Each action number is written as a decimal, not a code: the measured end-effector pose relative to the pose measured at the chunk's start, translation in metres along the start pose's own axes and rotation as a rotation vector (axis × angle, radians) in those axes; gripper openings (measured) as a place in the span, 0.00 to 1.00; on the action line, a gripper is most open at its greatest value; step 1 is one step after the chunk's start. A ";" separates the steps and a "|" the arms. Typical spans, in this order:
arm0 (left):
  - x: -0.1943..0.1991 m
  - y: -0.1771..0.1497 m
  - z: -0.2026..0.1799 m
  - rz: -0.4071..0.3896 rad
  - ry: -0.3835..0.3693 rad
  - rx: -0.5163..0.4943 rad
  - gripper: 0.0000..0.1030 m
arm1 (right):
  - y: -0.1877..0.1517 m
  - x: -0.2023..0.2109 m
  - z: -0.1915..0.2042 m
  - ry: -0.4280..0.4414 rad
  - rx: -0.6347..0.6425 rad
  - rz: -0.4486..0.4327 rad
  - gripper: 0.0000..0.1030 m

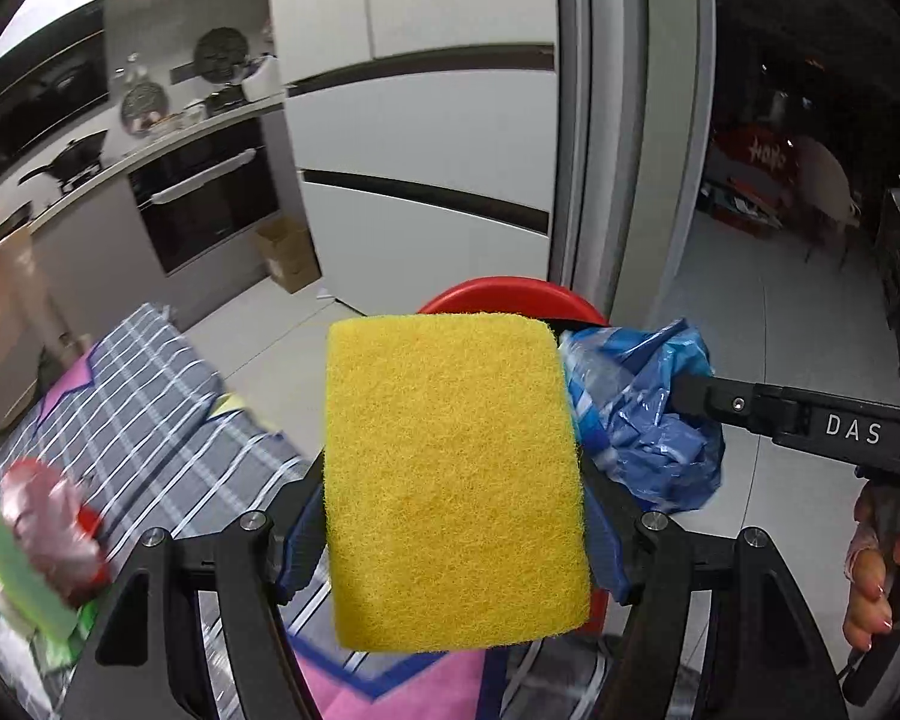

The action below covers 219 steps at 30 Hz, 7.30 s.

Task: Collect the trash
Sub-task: 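Carry the yellow sponge and blue bag over the black bin with both tools, then open both tools to drop the sponge and blue bag into the bin, then grasp the white paper cup rim with the left tool while the right tool grasps the clear plastic bag, then carry the white cup and clear bag to the black bin with both tools, then open both tools to drop the cup and clear bag into the bin, then move both open tools back over the trash on the table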

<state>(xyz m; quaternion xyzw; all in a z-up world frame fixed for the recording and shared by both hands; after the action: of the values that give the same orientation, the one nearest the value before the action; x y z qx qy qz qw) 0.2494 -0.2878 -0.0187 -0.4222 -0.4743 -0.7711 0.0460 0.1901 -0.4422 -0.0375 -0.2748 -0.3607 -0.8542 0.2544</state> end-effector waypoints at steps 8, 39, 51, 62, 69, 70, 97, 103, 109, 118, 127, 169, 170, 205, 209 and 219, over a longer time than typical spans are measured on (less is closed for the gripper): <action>-0.047 0.020 -0.013 0.047 0.000 -0.030 1.00 | 0.023 -0.024 -0.018 -0.022 -0.025 0.017 0.30; 0.052 -0.038 0.050 -0.043 0.122 0.104 1.00 | -0.005 0.010 0.010 0.040 -0.016 0.000 0.81; 0.112 -0.141 0.185 -0.023 0.291 0.425 1.00 | -0.070 -0.014 0.105 0.103 0.221 0.137 1.00; 0.125 -0.234 0.294 -0.045 0.280 0.725 1.00 | -0.129 -0.041 0.162 0.090 0.321 0.236 1.00; 0.103 -0.267 0.339 -0.066 0.138 0.918 1.00 | -0.143 -0.057 0.187 0.080 0.374 0.264 1.00; 0.100 -0.268 0.343 -0.069 0.125 0.930 1.00 | -0.146 -0.060 0.191 0.076 0.378 0.269 1.00; 0.053 -0.259 0.356 -0.118 -0.005 0.945 0.99 | -0.194 -0.140 0.212 -0.076 0.428 0.351 0.53; 0.075 -0.257 0.354 -0.148 0.030 0.906 0.98 | -0.201 -0.134 0.213 -0.051 0.436 0.360 0.19; 0.111 -0.253 0.349 -0.204 0.056 0.863 0.98 | -0.202 -0.115 0.222 0.001 0.472 0.327 0.10; 0.170 -0.248 0.325 -0.281 0.081 0.779 0.98 | -0.197 -0.080 0.228 0.066 0.478 0.286 0.09; 0.195 -0.243 0.278 -0.284 0.044 0.700 0.98 | -0.191 -0.048 0.223 0.105 0.458 0.248 0.09; 0.040 0.017 0.016 -0.144 -0.327 0.234 0.98 | -0.024 0.035 0.015 -0.108 0.141 -0.091 0.09; 0.034 0.020 0.014 -0.135 -0.326 0.228 0.98 | -0.022 0.034 0.012 -0.117 0.141 -0.092 0.09; -0.002 -0.005 0.003 0.038 -0.159 0.169 0.98 | -0.001 -0.007 -0.003 -0.110 0.132 0.000 0.53; 0.020 -0.032 0.021 0.042 -0.132 0.216 0.98 | -0.010 0.001 0.006 -0.091 0.126 0.001 0.62; 0.083 -0.109 0.081 0.026 0.041 0.349 1.00 | -0.048 0.004 0.045 -0.061 0.165 0.048 0.79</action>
<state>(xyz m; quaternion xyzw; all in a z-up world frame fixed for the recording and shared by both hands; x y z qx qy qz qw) 0.1944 -0.1381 -0.0211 -0.3981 -0.5945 -0.6849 0.1383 0.1703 -0.3801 -0.0313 -0.2875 -0.4309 -0.8064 0.2854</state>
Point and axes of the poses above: each gripper's, at about its wrist camera, not at the fingertips, and x roughly against the way its jaws point, z to its left, y to its top, the point moved 2 cm from there along -x, roughly the way its jaws point, and after that the axes turned 12 degrees about -x, right-handed, at the moved point
